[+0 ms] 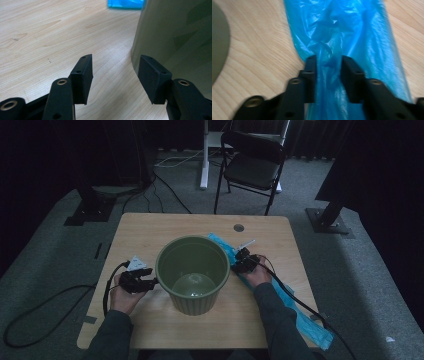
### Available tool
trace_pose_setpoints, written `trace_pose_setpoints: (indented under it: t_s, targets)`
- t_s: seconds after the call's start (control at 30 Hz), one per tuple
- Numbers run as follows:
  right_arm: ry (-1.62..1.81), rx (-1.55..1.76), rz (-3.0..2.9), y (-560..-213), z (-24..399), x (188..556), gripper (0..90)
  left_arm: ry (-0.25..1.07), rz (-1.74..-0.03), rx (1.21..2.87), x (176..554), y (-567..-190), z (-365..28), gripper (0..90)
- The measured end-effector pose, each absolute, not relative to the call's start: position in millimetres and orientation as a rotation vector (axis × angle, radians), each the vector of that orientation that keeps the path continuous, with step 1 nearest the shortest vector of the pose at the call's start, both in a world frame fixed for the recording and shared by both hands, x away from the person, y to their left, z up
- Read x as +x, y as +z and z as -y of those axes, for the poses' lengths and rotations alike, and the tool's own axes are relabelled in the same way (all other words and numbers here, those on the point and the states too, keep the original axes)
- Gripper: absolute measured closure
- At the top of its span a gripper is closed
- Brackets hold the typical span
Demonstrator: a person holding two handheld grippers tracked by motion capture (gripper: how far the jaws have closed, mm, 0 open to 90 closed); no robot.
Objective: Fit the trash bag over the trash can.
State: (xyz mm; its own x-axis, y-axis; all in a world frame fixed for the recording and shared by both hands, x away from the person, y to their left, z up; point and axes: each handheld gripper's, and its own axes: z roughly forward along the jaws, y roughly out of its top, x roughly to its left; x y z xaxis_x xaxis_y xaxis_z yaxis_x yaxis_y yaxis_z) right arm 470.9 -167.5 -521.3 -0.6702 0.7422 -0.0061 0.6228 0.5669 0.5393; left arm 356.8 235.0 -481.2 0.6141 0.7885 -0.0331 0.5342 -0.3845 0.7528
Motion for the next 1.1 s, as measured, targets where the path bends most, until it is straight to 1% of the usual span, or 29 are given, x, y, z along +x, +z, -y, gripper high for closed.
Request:
trace_pose_setpoints:
  t_s: [0.07, 0.1, 0.4, 0.83, 1.1]
  targets:
    - [0.74, 1.155, -2.555, -521, 171, 472, 84.7, 0.424, -1.033, 2.084, 357, -481, -234, 45.5]
    - [0.734, 1.161, -2.554, -521, 173, 471, 88.3, 0.42, -1.031, 2.085, 357, -481, -234, 45.7]
    - [0.696, 1.105, -2.545, -513, 190, 463, 89.4, 0.364, -1.005, 2.083, 359, -482, -231, 45.9]
    - [0.812, 1.066, -2.484, -471, 218, 450, 89.4, 0.346, -0.986, 2.091, 360, -482, -228, 45.8]
    - [0.863, 0.994, -2.486, -442, 223, 439, 89.4, 0.342, -0.981, 2.085, 359, -481, -227, 45.8]
